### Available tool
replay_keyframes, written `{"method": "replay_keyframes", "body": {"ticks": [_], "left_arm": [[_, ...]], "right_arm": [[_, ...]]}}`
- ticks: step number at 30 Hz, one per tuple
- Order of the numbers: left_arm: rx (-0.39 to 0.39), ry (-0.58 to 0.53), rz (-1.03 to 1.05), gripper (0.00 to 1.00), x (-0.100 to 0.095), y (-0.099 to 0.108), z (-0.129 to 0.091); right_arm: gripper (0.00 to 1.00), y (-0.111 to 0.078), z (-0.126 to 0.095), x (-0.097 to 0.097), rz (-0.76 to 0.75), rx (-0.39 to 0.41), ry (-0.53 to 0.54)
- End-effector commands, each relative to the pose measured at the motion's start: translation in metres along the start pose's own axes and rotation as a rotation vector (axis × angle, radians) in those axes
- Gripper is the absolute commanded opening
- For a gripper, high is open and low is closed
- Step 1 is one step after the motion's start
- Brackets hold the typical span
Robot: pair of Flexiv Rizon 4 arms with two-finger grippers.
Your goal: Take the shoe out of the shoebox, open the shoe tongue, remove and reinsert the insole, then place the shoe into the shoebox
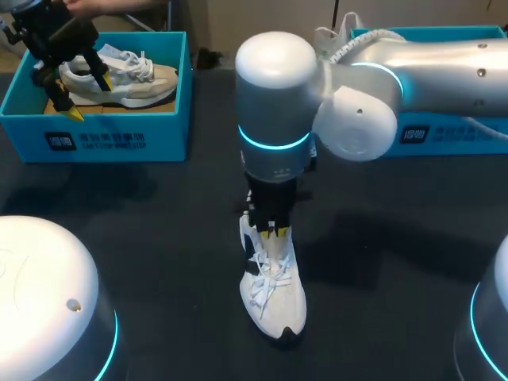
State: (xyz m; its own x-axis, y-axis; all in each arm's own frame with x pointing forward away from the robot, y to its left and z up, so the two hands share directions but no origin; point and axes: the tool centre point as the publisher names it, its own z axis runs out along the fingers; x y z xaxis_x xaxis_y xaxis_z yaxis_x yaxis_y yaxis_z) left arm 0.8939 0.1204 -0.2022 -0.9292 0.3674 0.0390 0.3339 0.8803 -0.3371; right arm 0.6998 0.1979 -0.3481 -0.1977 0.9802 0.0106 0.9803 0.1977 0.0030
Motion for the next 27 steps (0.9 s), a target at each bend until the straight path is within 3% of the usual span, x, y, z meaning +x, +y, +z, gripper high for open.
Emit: {"method": "replay_keyframes", "body": {"ticks": [1,5,7,8,9,14,16,27], "left_arm": [[-0.003,-0.001,0.001,1.0,0.001,0.0,0.0],[-0.003,-0.001,0.001,1.0,0.001,0.0,0.0],[-0.003,-0.001,0.001,1.0,0.001,0.0,0.0],[-0.003,-0.001,0.001,1.0,0.001,0.0,0.0],[-0.003,-0.001,0.001,1.0,0.001,0.0,0.0],[-0.003,-0.001,0.001,1.0,0.001,0.0,0.0],[-0.003,-0.001,0.001,1.0,0.001,0.0,0.0],[-0.003,-0.001,0.001,1.0,0.001,0.0,0.0]], "right_arm": [[0.22,-0.015,-0.037,-0.004,-0.045,-0.061,-0.05],[0.32,-0.01,-0.063,0.0,-0.289,-0.089,-0.074],[0.48,-0.002,-0.071,0.002,-0.432,-0.095,-0.07],[0.69,0.003,-0.073,0.003,-0.507,-0.084,-0.075],[0.98,0.008,-0.075,0.005,-0.59,-0.091,-0.066],[1.0,0.029,-0.078,0.006,-0.995,-0.117,0.002],[1.0,0.033,-0.077,0.007,-1.227,-0.023,0.033],[1.0,0.033,-0.077,0.007,-1.227,-0.023,0.033]]}}
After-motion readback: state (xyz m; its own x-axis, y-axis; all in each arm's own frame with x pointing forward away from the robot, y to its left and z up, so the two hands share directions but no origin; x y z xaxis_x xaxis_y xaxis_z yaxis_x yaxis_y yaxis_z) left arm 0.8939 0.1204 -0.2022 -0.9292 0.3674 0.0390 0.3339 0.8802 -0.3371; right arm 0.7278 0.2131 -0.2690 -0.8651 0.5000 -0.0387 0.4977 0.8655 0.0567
